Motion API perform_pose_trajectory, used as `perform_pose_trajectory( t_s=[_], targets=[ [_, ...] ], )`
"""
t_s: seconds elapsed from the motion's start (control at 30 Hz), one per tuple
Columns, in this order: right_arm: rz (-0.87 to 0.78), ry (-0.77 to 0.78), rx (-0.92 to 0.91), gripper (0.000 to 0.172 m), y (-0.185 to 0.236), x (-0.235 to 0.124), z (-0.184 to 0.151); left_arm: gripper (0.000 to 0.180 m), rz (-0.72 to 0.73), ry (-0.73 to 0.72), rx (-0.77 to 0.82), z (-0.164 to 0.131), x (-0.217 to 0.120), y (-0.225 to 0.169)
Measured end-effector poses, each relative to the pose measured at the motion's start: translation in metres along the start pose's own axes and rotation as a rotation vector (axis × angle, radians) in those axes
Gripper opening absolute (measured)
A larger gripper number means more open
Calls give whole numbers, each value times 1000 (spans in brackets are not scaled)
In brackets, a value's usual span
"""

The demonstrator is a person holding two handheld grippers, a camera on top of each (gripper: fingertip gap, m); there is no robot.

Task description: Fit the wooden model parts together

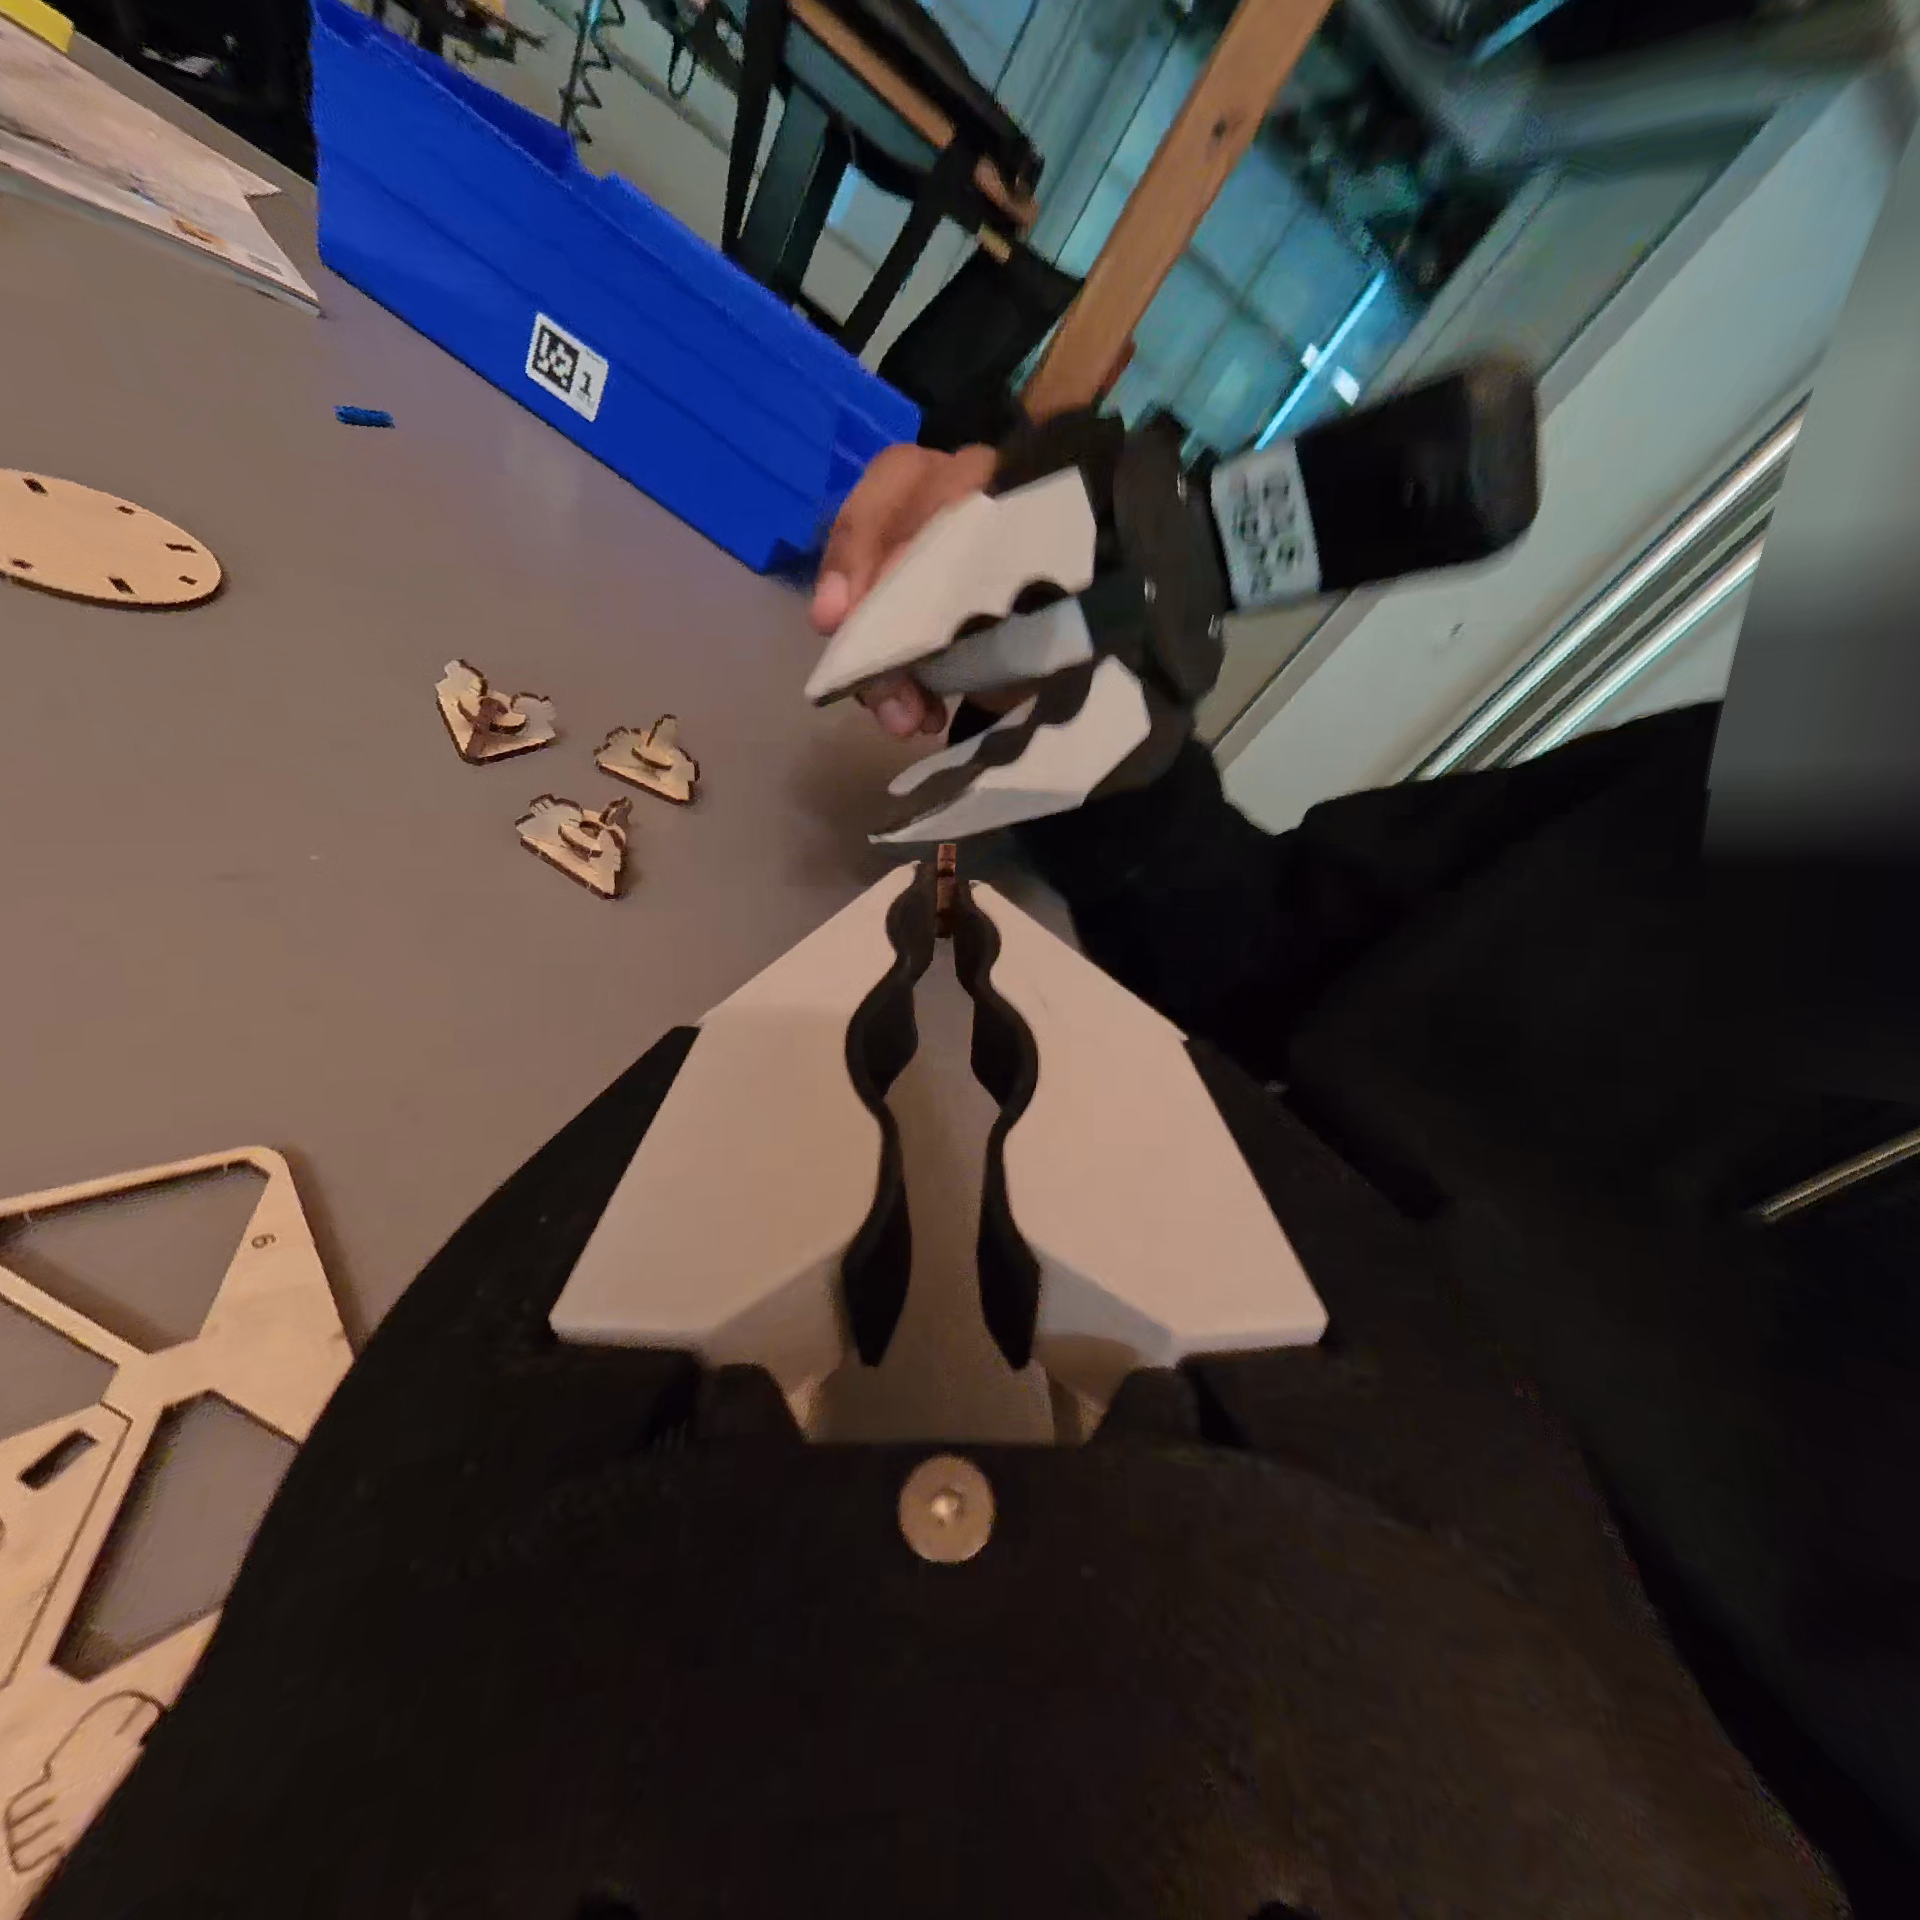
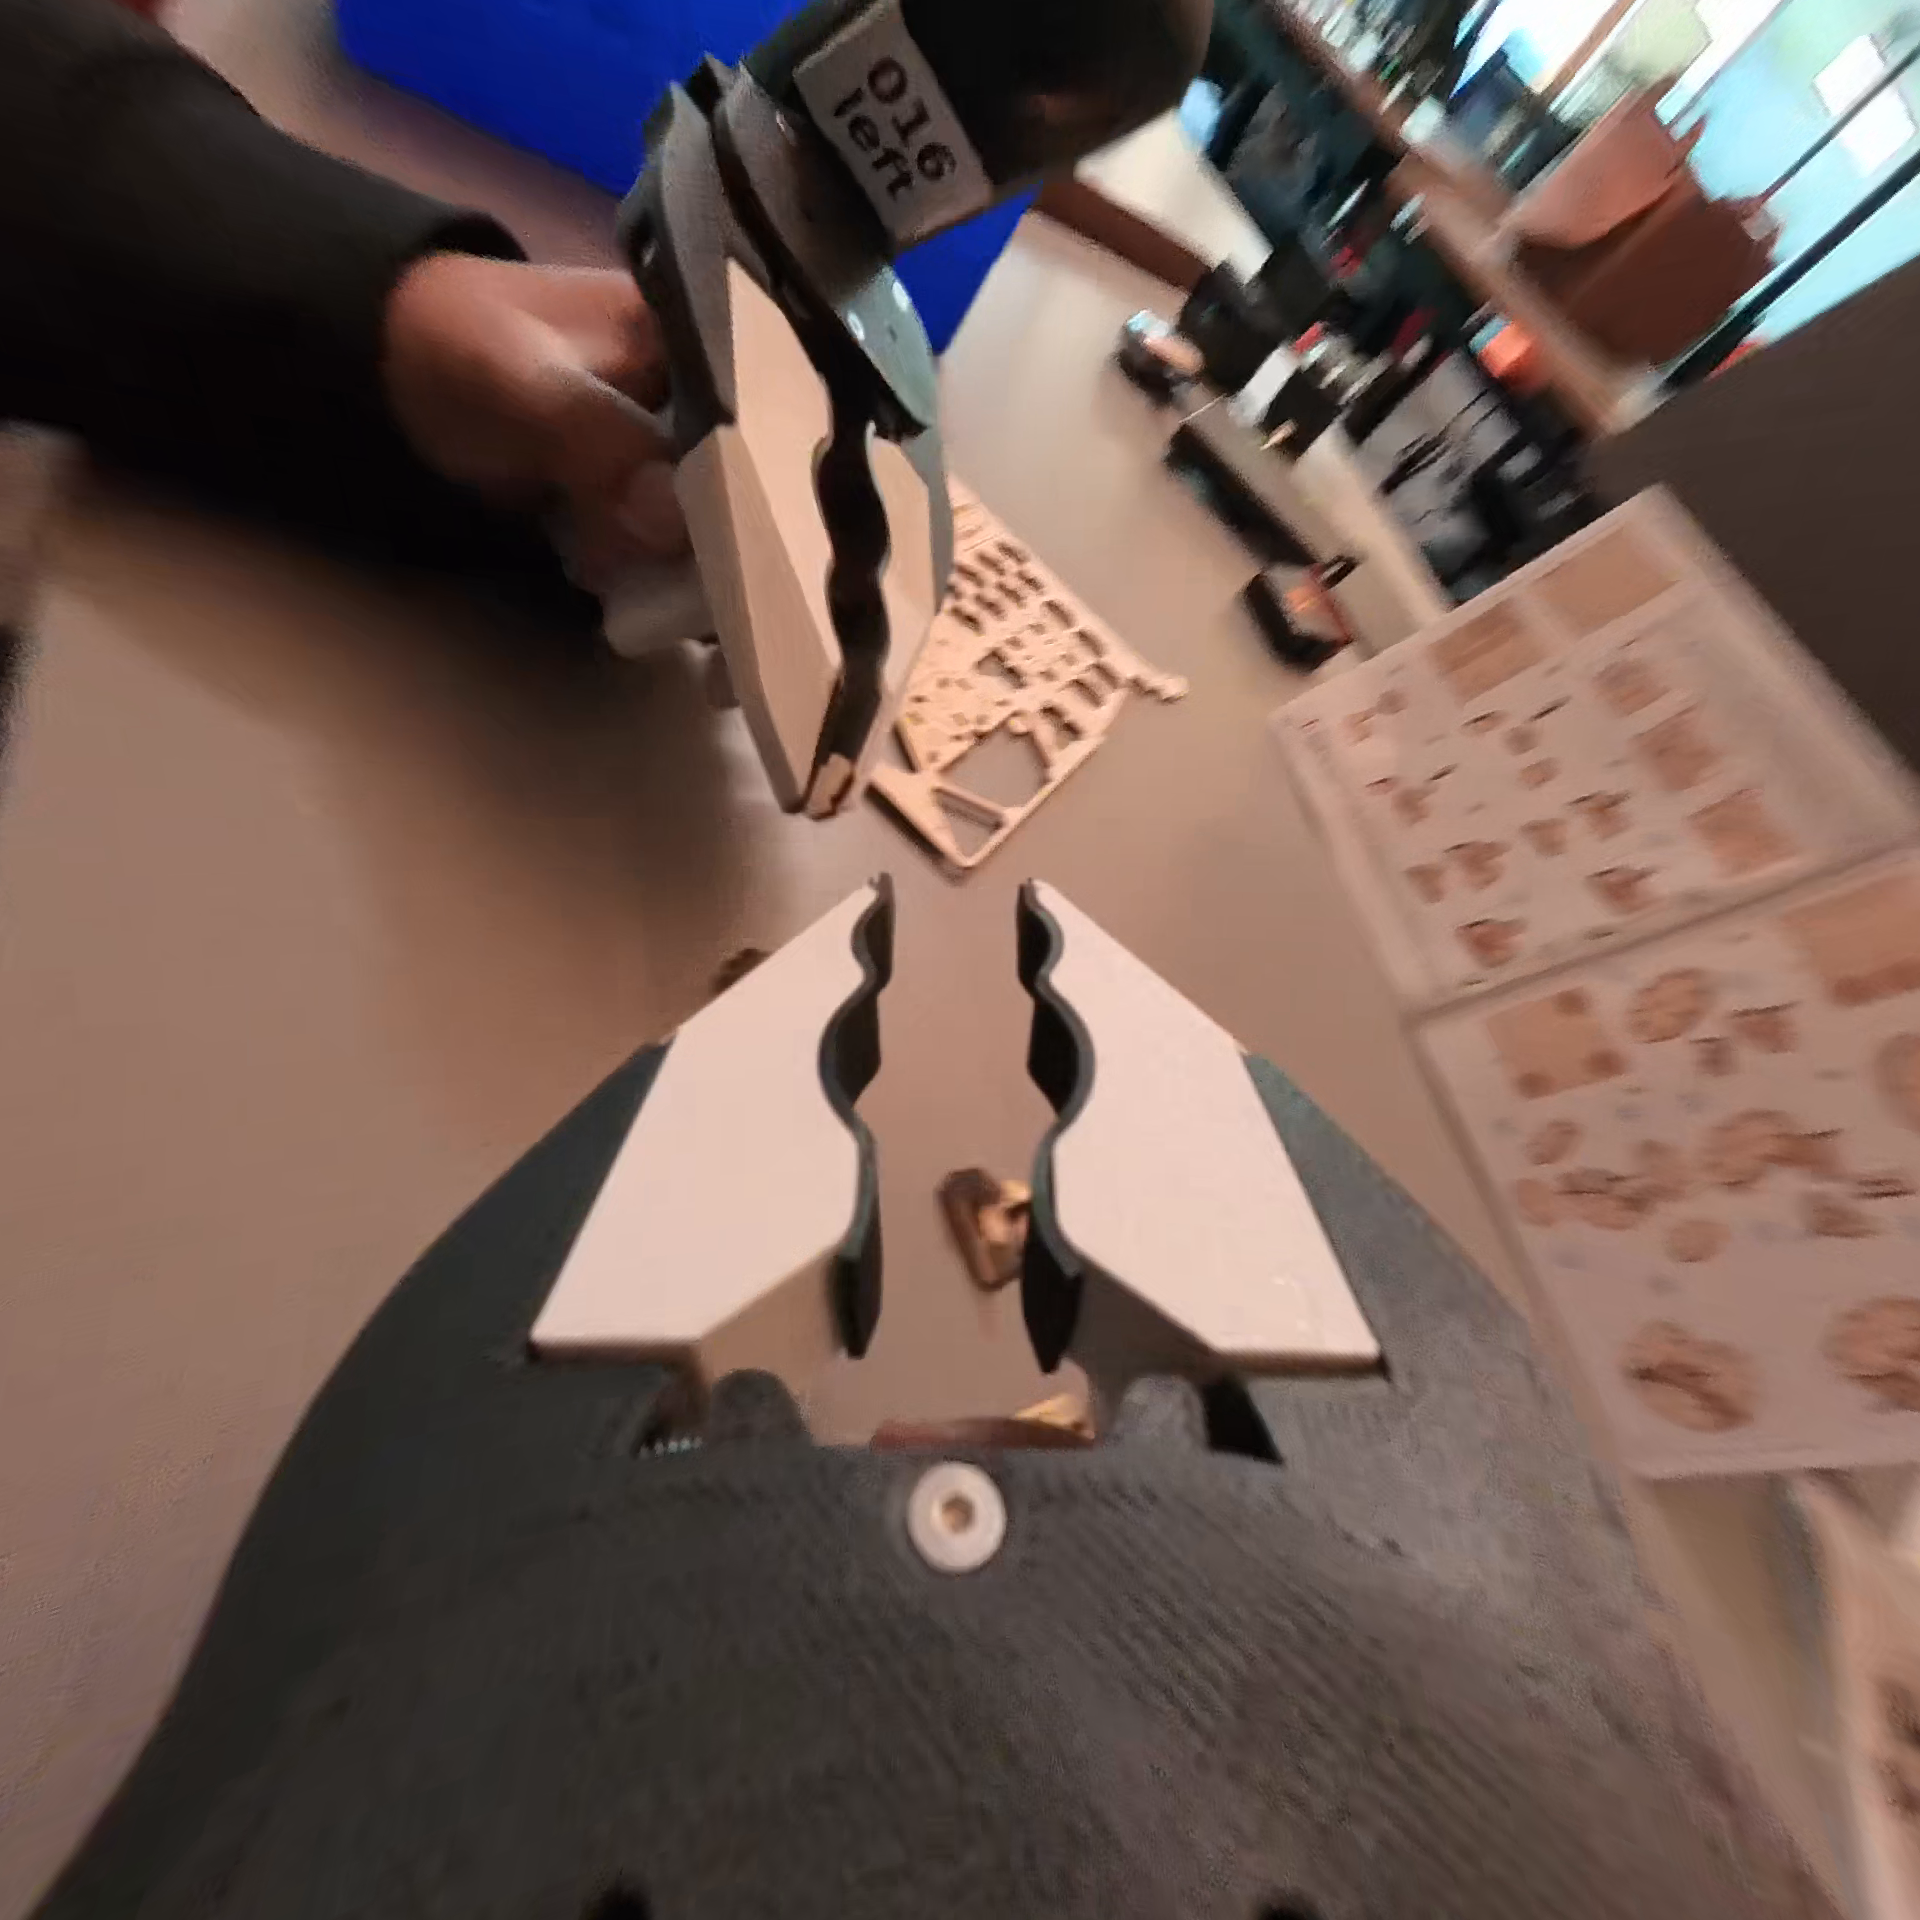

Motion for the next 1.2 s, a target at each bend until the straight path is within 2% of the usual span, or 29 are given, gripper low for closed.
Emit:
perform_pose_trajectory(
  t_s=[0.13, 0.23, 0.37, 0.8, 1.2],
  targets=[
    [-212, -93, -305, 23, 12, 1, 6, 0, -56, -74, -135, 4, -10, 9],
    [-258, -114, -419, 21, 24, 6, 13, 0, -45, -67, -161, 2, -10, 12],
    [-236, -121, -386, 30, 30, 14, 14, 1, -57, -38, -170, 0, -6, 11],
    [-212, -125, -363, 17, 32, 14, 12, 1, -69, -3, -170, -3, -4, 11],
    [-143, -114, -331, 16, 35, 15, 7, 1, -52, 34, -133, -5, 1, 10]
  ],
)
Point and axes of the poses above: each gripper's, where its closed fingertips meet, x out along the fingers, z out of its top, y = z × x across the jaws, the point moved 8 cm from there along -x, back along the fingers, and after that the axes turned 10 degrees about -x, right-handed, at the moved point
